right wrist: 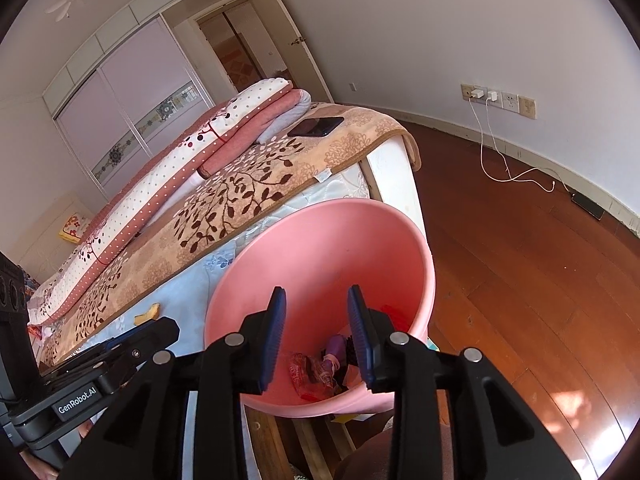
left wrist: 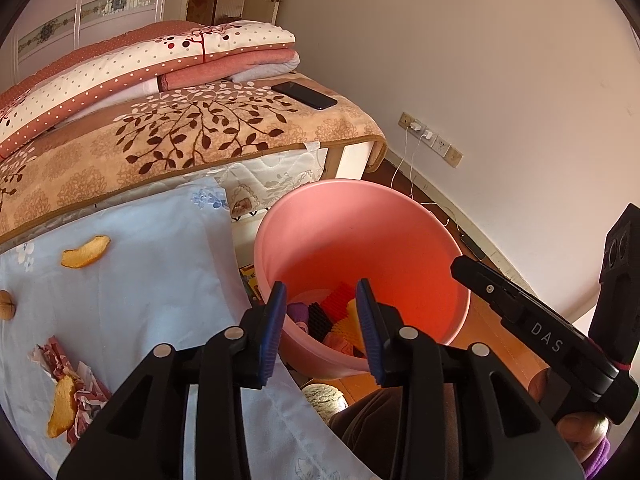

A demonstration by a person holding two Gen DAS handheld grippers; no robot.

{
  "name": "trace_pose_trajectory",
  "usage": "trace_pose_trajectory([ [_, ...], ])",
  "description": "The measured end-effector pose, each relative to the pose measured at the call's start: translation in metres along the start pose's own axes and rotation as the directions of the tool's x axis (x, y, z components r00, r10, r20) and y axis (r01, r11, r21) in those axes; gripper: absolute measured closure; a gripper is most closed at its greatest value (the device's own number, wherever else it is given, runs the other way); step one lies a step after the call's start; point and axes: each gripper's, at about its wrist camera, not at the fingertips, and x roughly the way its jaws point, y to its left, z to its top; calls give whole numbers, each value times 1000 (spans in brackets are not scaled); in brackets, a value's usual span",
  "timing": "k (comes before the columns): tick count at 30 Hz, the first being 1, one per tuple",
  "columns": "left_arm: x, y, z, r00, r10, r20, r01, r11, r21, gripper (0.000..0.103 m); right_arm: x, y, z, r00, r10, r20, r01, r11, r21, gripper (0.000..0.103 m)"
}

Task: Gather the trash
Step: 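Move both tools back to the bed toward bread crust and red wrapper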

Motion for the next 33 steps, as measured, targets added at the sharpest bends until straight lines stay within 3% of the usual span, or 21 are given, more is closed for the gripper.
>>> trace_pose_trajectory([
  [15,-38,27,-17,998,51,48,-49,998,-45,67,-12,49,-18,997,75,-19,-76,993,-90,64],
  [33,-95,107,-63,981,182,70,-175,979,-107,67,1,127,-73,973,159,-164,-197,950,-244,64],
])
